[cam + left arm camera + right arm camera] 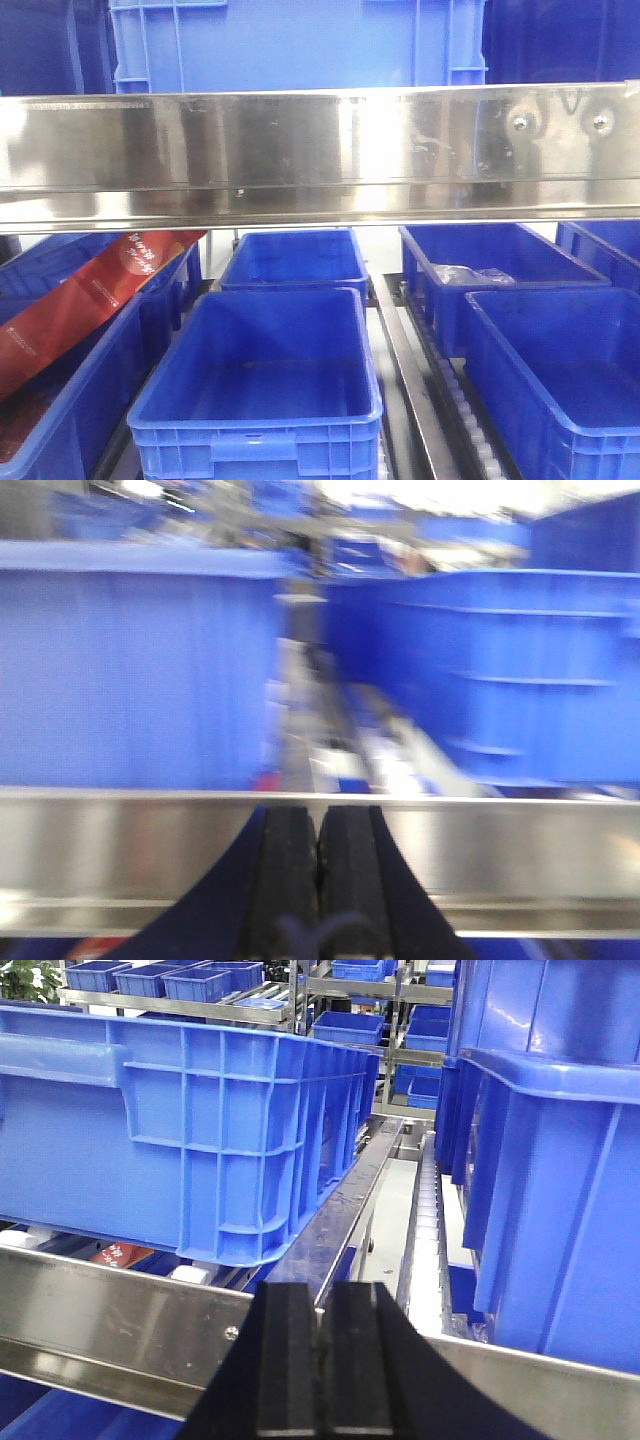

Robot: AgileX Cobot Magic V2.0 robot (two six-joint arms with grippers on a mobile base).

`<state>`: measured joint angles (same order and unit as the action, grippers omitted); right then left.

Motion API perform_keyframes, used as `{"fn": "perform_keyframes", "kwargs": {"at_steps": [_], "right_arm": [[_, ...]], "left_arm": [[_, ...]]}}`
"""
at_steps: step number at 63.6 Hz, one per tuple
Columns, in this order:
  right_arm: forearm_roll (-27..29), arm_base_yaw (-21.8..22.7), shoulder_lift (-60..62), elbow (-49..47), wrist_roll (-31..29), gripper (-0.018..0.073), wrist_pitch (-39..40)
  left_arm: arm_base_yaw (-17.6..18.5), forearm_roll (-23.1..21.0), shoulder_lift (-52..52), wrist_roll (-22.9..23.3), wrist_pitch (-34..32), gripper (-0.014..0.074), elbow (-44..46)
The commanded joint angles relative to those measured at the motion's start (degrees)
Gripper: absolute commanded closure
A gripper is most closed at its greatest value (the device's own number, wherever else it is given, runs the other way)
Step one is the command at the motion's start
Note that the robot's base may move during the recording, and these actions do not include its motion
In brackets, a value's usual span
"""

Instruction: Place valve from conveyor to right shelf box

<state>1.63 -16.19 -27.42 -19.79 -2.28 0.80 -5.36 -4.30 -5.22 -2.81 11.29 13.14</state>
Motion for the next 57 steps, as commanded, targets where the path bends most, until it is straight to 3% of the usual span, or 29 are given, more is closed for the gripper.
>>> {"fn": "perform_keyframes", "kwargs": {"at_steps": [1,12,15,20,30,57], "right_arm": [[-0.45,0.2,0.24,0.25,-0.34,0.0722,1.43],[-0.45,0.2,0.24,0.25,-0.34,0.0722,1.43],[-0.45,0.2,0.24,0.25,-0.34,0.0722,1.43],[-0.45,0.2,0.24,0.25,-0.34,0.0722,1.43],[-0.45,0.2,0.24,0.25,-0.34,0.0722,1.43],[-0.45,0.2,0.24,0.25,-0.34,0.0722,1.43]], "left_arm": [[-1.56,0.06,2.7,0.46,-5.29,0.0707,-4.59],[-1.56,0.06,5.22,0.46,-13.63,0.0707,-13.14],[-1.56,0.52,5.22,0.46,-9.57,0.0707,-13.14],[-0.93,1.71,5.22,0.46,-8.32,0.0707,-13.14],[1.39,2.38,5.22,0.46,-8.32,0.0707,-13.14],[1.02,2.38,5.22,0.46,-9.35,0.0707,-13.14]]}}
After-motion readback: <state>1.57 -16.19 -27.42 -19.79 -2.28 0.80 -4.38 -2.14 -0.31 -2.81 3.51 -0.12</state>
